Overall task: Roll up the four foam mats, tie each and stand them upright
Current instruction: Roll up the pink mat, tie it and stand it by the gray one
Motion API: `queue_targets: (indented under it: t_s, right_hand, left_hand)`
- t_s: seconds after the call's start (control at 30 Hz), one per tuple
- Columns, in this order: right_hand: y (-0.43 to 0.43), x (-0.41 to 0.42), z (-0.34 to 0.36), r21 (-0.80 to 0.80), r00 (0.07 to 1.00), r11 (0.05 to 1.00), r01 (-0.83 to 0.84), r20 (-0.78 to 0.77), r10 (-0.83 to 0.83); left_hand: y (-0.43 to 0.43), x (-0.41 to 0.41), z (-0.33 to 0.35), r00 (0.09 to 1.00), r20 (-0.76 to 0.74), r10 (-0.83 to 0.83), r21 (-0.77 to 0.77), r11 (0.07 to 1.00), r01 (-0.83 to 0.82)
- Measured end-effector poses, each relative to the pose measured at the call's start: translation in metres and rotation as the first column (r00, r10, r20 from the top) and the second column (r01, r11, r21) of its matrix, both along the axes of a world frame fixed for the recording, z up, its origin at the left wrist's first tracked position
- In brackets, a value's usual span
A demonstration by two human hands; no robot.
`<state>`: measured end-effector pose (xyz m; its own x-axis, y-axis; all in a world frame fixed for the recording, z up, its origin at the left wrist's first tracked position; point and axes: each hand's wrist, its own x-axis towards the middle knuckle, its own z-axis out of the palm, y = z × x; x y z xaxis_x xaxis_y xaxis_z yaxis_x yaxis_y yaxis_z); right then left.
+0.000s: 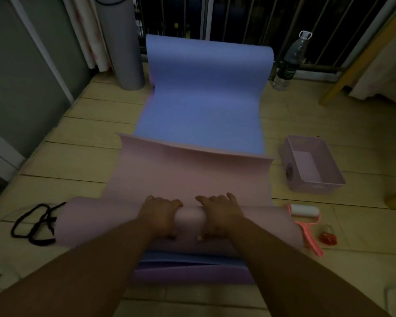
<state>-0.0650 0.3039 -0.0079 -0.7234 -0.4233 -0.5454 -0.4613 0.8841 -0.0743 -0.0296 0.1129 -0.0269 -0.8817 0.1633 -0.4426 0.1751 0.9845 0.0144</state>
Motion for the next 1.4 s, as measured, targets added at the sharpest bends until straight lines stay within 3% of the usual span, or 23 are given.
queue_targets:
  t_s: [0.13,0.27,0.37,0.5,0.57,0.73,0.87,0.93,1.1,1.27,1.4]
  right_hand:
    - [0.0,0.008,0.002,0.031,1.0,1.0,-0.005,0.025,0.005]
    - [0.001,0.009,-0.005,-0.026,0.997,0.997,0.079,0.004,-0.079]
    - [-0.003,0.0,0.001,-0.095,0.991,0.987,0.129,0.026,-0.128]
    - [-0.001,-0.011,0.012,-0.063,0.981,0.989,0.136,0.148,-0.125]
    - [-0.001,-0.008,0.008,-0.047,0.978,0.992,0.119,0.177,-0.109]
    - [0.0,-0.001,0.0,-0.136,0.998,0.99,0.042,-0.036,-0.047]
    - [0.001,0.003,-0.003,0.081,1.0,0.997,0.008,0.017,-0.01]
    - [-0.002,0.003,-0.007,0.067,0.998,0.996,0.065,0.016,-0.066]
    - [-0.004,-0.009,0.003,0.019,0.992,0.993,0.113,0.058,-0.114]
    - [-0.004,-0.013,0.007,0.048,0.996,0.999,0.0,0.09,-0.004]
    - [0.001,-0.004,0.004,-0.015,0.999,1.0,-0.024,0.03,0.024]
  left_hand:
    - [-0.001,-0.006,0.005,0.996,0.062,0.064,0.046,0.997,-0.067]
    - [-0.001,0.023,-0.009,0.995,-0.104,0.001,0.108,0.994,0.01]
    - [-0.004,0.029,-0.008,0.993,-0.115,-0.041,0.047,0.998,0.047]
    - [-0.011,0.021,-0.003,0.984,-0.153,-0.096,0.0,0.995,0.097]
    - [-0.008,0.017,-0.001,0.99,-0.122,-0.068,-0.018,0.998,0.066]
    - [-0.006,-0.006,0.004,1.0,-0.014,-0.003,-0.034,0.999,0.003]
    - [-0.004,-0.016,0.011,0.994,0.109,0.026,0.028,0.999,-0.029]
    - [-0.004,-0.012,0.011,0.995,0.101,0.009,0.04,0.999,-0.013]
    - [-0.01,0.012,0.002,0.993,-0.09,-0.076,0.066,0.994,0.082]
    - [-0.001,0.003,0.001,0.999,-0.027,-0.036,-0.024,0.999,0.035]
    - [-0.002,-0.019,0.014,0.995,0.101,0.008,0.046,0.999,-0.012]
